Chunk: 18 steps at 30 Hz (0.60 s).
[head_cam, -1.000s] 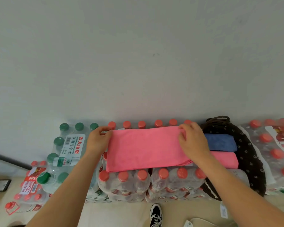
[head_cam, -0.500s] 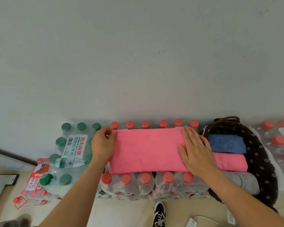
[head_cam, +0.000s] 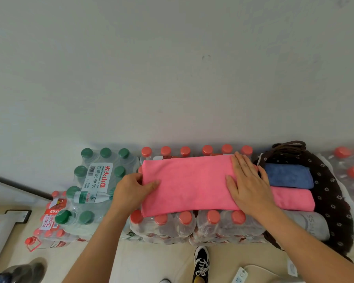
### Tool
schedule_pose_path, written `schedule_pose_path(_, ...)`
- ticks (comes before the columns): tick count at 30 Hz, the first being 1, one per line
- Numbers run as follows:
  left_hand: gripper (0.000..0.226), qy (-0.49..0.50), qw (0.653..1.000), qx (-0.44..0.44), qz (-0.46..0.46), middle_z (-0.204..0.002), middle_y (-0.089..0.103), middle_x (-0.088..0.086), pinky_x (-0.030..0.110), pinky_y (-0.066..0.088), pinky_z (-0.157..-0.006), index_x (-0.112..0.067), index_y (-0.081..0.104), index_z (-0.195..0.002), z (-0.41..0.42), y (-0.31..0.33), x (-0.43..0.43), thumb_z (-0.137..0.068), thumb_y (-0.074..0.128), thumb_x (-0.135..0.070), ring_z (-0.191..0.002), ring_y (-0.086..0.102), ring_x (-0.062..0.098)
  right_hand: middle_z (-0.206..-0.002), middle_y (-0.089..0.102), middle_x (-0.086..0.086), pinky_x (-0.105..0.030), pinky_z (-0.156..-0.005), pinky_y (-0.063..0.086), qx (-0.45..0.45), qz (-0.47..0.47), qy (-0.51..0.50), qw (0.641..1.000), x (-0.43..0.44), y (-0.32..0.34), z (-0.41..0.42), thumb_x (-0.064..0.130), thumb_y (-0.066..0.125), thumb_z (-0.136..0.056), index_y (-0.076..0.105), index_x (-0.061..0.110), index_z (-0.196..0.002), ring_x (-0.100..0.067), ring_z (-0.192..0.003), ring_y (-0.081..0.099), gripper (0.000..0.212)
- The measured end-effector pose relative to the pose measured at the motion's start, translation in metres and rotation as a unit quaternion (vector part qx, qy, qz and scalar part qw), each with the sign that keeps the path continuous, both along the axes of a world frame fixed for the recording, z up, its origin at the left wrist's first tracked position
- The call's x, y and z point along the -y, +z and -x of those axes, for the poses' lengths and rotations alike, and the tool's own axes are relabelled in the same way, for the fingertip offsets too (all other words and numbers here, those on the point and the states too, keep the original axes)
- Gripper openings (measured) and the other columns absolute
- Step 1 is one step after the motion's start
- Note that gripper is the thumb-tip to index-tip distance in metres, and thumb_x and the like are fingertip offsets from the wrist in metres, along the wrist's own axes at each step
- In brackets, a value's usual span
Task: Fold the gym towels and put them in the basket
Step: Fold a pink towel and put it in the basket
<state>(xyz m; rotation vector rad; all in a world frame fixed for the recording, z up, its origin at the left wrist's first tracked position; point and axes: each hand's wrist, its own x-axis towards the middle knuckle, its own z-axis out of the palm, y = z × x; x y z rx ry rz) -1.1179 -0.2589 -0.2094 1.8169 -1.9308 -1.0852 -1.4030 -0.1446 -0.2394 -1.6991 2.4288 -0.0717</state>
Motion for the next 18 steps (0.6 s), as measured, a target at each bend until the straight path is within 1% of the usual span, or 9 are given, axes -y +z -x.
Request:
schedule_pose_path(3,0.023,0.019,0.999,-0.030,0.037,-0.065,0.060,-0.008,0.029,0.038,-0.052,-0.025,0.058,-0.074,0.004,0.004,-0.009,-0.083,0.068,-0.044,-0.060,0.055,0.010,-0.161,0.006,0.002,-0.051,-0.116,0.011,-0.021,-0.017,-0.011,1.000,0.001,0.008,-0.004,0.052,0.003,-0.087,0.009,0.020,-0.153,-0.013,-0.148,0.001,0.073)
schedule_pose_path(6,0.019,0.039,0.996,-0.069,0.039,-0.080,0.064,-0.012,0.032,0.046,-0.062,-0.028,0.057,-0.090,0.007,0.007,-0.014,-0.084,0.067,-0.044,-0.073,0.060,0.008,-0.162,-0.002,0.000,-0.050,-0.117,0.008,-0.030,-0.031,0.016,0.999,0.012,0.030,-0.021,0.042,0.018,-0.091,0.004,0.019,-0.153,-0.016,-0.148,-0.006,0.068)
schedule_pose_path(8,0.028,0.062,0.993,-0.095,0.013,-0.089,0.064,-0.009,0.030,0.047,-0.063,-0.026,0.052,-0.101,0.008,0.006,-0.013,-0.084,0.069,-0.039,-0.078,0.061,0.008,-0.162,-0.004,0.000,-0.043,-0.118,0.006,0.022,-0.010,0.060,0.998,0.024,0.044,-0.044,0.037,0.028,-0.095,0.001,0.017,-0.153,-0.015,-0.148,-0.007,0.067)
schedule_pose_path(10,0.040,0.074,0.990,-0.117,-0.006,-0.095,0.062,-0.001,0.028,0.045,-0.063,-0.028,0.044,-0.113,0.010,0.003,-0.015,-0.083,0.071,-0.032,-0.079,0.060,0.012,-0.162,-0.001,-0.001,-0.039,-0.118,0.008,0.068,0.018,0.104,0.992,0.034,0.045,-0.072,0.039,0.026,-0.095,0.003,0.016,-0.153,-0.016,-0.148,-0.003,0.067)
schedule_pose_path(11,0.050,0.071,0.990,-0.118,0.003,-0.098,0.062,0.000,0.030,0.046,-0.065,-0.031,0.040,-0.121,0.010,0.000,-0.018,-0.082,0.072,-0.030,-0.081,0.061,0.015,-0.161,0.004,-0.002,-0.040,-0.118,0.010,0.073,0.022,0.118,0.990,0.036,0.039,-0.085,0.041,0.026,-0.095,0.007,0.015,-0.153,-0.017,-0.149,0.001,0.066)
schedule_pose_path(13,0.066,0.061,0.990,-0.126,0.032,-0.101,0.062,-0.001,0.036,0.050,-0.072,-0.042,0.034,-0.131,0.009,-0.006,-0.023,-0.080,0.073,-0.028,-0.084,0.062,0.020,-0.158,0.023,-0.006,-0.044,-0.116,0.018,0.049,0.017,0.116,0.992,0.035,0.022,-0.104,0.045,0.028,-0.091,0.024,0.012,-0.150,-0.021,-0.146,0.021,0.067)
schedule_pose_path(15,0.060,0.045,0.988,-0.144,0.040,-0.105,0.063,-0.008,0.037,0.052,-0.077,-0.047,0.041,-0.127,0.007,-0.012,-0.025,-0.081,0.073,-0.025,-0.088,0.063,0.015,-0.149,0.041,-0.009,-0.046,-0.115,0.020,0.030,0.007,0.099,0.995,0.032,0.007,-0.110,0.048,0.032,-0.090,0.039,0.011,-0.145,-0.023,-0.140,0.036,0.067)
schedule_pose_path(17,0.040,0.028,0.987,-0.157,0.033,-0.108,0.063,-0.017,0.028,0.050,-0.081,-0.044,0.058,-0.113,0.008,-0.011,-0.023,-0.083,0.071,-0.020,-0.095,0.061,0.008,-0.147,0.044,-0.009,-0.047,-0.111,0.016,0.017,0.014,0.088,0.996,0.031,-0.001,-0.112,0.049,0.031,-0.091,0.041,0.011,-0.143,-0.023,-0.138,0.038,0.066)
schedule_pose_path(18,0.034,0.024,0.986,-0.165,0.025,-0.107,0.064,-0.017,0.023,0.049,-0.079,-0.042,0.063,-0.106,0.009,-0.010,-0.022,-0.084,0.070,-0.018,-0.097,0.061,0.007,-0.148,0.043,-0.008,-0.047,-0.111,0.014,0.017,0.018,0.085,0.996,0.031,-0.003,-0.112,0.050,0.030,-0.091,0.040,0.011,-0.144,-0.022,-0.139,0.037,0.067)
